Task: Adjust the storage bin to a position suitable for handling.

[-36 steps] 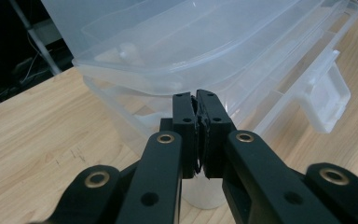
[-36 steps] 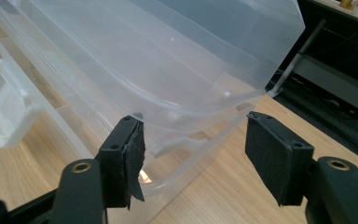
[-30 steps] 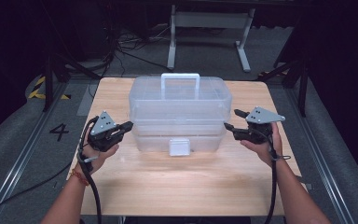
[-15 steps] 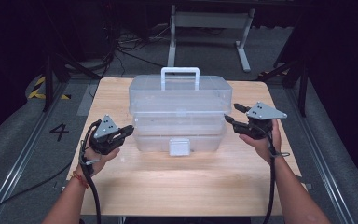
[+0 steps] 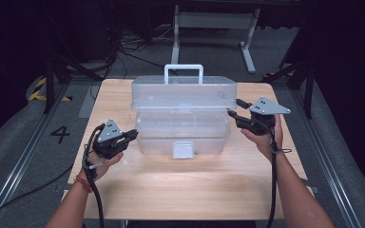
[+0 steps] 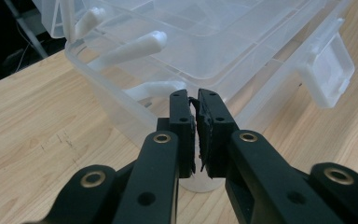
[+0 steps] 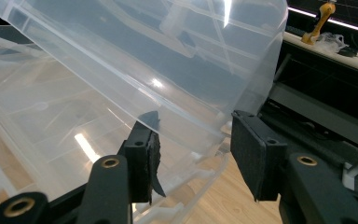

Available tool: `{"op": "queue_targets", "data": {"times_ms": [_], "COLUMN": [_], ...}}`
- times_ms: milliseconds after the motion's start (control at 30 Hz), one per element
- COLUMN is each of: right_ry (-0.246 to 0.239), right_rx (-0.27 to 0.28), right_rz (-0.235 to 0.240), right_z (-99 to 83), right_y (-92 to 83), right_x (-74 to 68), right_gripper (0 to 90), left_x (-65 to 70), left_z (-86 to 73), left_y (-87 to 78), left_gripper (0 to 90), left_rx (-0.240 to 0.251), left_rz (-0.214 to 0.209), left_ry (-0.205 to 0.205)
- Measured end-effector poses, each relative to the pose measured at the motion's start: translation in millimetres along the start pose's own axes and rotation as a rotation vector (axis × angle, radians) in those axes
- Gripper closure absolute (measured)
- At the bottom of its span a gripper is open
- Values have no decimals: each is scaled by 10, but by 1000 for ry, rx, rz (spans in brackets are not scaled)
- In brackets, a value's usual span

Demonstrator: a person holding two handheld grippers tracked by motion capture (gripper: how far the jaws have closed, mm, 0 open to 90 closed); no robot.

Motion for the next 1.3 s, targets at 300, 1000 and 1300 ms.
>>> {"op": "queue_targets", "data": {"times_ms": [300,1000,1300], "right_ry": [55,49,25], "right_rx": [49,68,56], "right_rz": [-17,-100,-127], "right_z": [102,258,335], "right_y": [50,257,305], "right_x": [58,226,295], "right_gripper": [541,617,660], "left_x": [13,-16,-11], "left_z": [-2,-12,-11], "left_y": [16,28,33], "left_gripper": [843,829,828], "left_rx": [13,32,34], "left_rz": [-7,-18,-21], "left_ry": [-3,-8,-11]}}
Point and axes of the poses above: each handheld gripper's, and its own axes: y roughly forward along the jaws, z roughly out of its top, x roughly to its right, the point moved 9 cm from there along y, roughly forward along the jaws, and after that the axes turned 7 degrees about y, right-handed, at the moved point
